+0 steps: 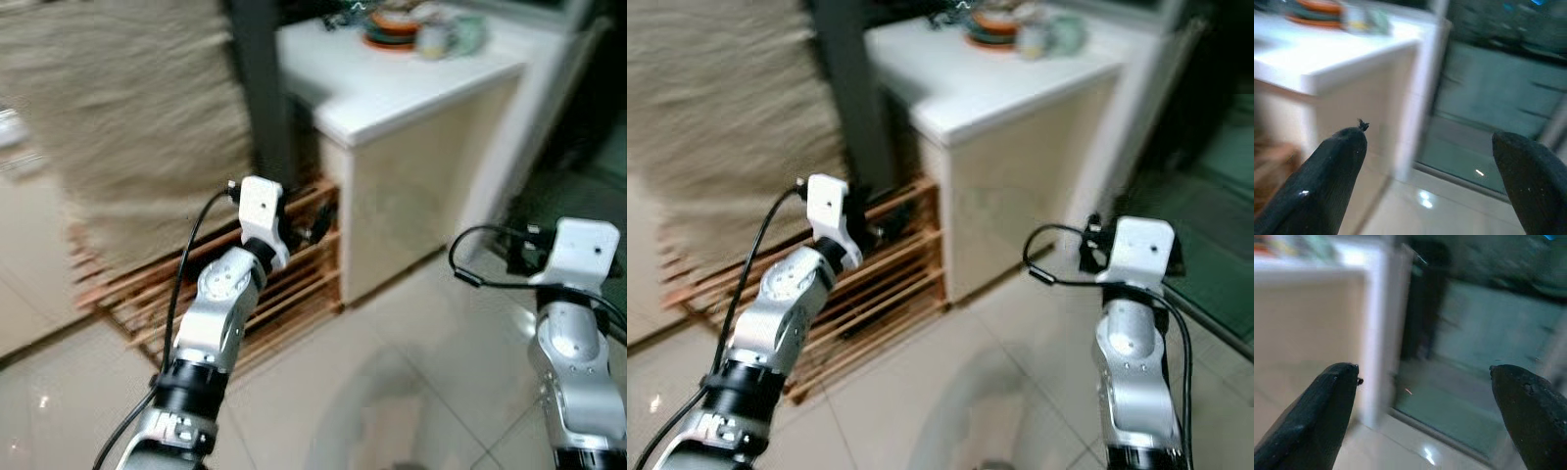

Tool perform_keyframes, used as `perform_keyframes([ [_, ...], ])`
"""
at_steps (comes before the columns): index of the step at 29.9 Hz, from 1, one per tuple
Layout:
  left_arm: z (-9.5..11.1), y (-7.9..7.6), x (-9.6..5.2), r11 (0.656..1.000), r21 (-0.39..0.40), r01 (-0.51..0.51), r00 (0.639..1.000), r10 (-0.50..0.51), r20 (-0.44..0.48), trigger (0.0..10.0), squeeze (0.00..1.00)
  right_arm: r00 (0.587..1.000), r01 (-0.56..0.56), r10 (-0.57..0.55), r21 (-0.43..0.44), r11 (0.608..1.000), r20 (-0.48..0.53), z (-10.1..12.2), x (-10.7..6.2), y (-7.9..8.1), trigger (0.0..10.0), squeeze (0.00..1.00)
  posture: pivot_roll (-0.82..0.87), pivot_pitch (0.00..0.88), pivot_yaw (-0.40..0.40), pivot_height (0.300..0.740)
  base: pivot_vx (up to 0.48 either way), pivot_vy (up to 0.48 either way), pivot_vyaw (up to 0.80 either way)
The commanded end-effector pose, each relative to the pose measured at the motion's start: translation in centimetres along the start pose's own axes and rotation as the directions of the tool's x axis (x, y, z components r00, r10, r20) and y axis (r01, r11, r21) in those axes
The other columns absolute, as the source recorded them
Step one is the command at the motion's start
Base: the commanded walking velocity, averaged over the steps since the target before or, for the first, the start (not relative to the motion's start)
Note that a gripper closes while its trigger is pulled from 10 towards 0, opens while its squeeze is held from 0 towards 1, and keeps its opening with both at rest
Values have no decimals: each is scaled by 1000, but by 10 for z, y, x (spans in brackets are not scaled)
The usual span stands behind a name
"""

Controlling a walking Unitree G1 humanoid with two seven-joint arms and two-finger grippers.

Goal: Restocking fridge

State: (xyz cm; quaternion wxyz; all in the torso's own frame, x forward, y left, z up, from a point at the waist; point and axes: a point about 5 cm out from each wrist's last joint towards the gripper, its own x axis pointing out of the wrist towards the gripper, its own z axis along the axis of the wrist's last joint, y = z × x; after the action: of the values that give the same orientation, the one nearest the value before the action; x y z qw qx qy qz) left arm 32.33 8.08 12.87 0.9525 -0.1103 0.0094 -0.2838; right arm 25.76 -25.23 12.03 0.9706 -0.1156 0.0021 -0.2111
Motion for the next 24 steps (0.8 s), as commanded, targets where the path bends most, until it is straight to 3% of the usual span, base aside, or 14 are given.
perform_keyframes([
  [1,-3,12,-10,1000,18,-22,1000,22,-14,10000,0,999,-38,37,17,999,37,7,0,12,10000,75,-205,0,94,740,480,0,-744],
  [9,-3,13,-11,999,13,-37,999,37,-12,10000,0,998,-54,54,20,998,27,0,-5,16,10000,122,-201,0,89,740,480,0,-734],
  [10,-4,17,-10,998,14,-64,998,64,-19,10000,0,998,-56,55,21,998,28,0,-5,17,10000,122,-201,0,90,740,480,0,-725],
  [13,-4,51,-16,940,-67,-335,942,332,-45,10000,0,999,-42,42,80,996,3,-2,-3,18,10000,122,-203,0,97,740,0,0,-700],
  [16,-1,64,-23,911,-36,-411,911,410,-35,10000,0,999,-50,48,108,993,16,-1,-2,18,10000,122,-202,0,96,740,0,0,-702],
  [19,-2,64,-27,917,26,-397,916,398,-48,10000,0,997,-69,66,120,990,28,-1,-4,21,10000,133,-196,0,96,740,0,0,-692],
  [24,-5,59,-26,922,60,-382,921,385,-55,10000,0,997,-82,80,105,991,20,-5,-6,24,10000,137,-190,0,95,740,0,0,-688],
])
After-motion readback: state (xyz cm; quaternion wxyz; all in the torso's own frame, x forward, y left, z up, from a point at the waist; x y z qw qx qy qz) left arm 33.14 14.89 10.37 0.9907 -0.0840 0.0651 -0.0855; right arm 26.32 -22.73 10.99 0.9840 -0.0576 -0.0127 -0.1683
